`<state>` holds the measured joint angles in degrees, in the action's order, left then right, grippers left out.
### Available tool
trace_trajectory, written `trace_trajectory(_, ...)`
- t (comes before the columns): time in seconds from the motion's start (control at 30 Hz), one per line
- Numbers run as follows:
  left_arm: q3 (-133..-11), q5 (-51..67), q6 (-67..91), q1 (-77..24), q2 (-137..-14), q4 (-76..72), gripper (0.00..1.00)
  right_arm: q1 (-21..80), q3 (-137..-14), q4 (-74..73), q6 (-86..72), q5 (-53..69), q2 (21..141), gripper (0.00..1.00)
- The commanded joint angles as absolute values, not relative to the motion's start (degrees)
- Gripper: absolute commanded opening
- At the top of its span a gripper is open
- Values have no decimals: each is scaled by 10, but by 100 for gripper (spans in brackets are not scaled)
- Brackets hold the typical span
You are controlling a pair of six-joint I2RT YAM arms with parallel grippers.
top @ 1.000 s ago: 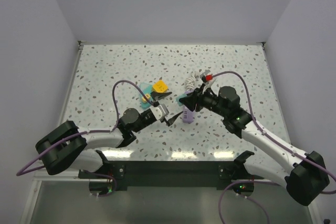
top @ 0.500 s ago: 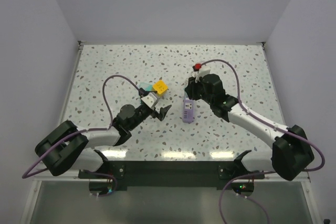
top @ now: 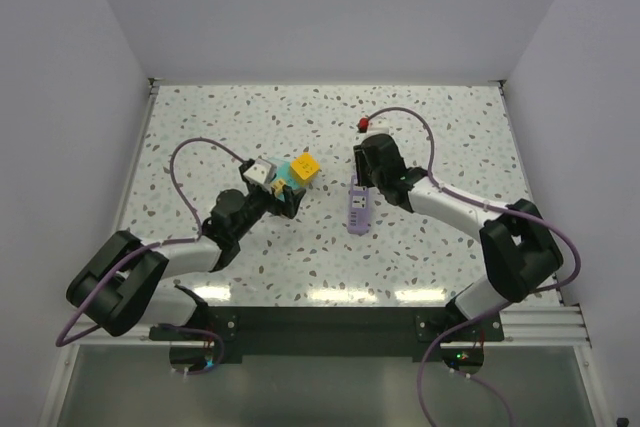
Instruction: Insert the plug
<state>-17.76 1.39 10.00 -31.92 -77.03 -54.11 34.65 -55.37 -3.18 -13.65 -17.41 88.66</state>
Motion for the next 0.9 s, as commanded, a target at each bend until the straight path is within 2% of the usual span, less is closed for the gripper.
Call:
trace_trajectory(0.0,-174,32,127,-307,-768,-544,100,346,-583,-40,-159,-206,898,0)
trace_trajectory(0.87,-180,62,147,-301,-791,-557,100,345,-560,-54,-184,-236,901,0)
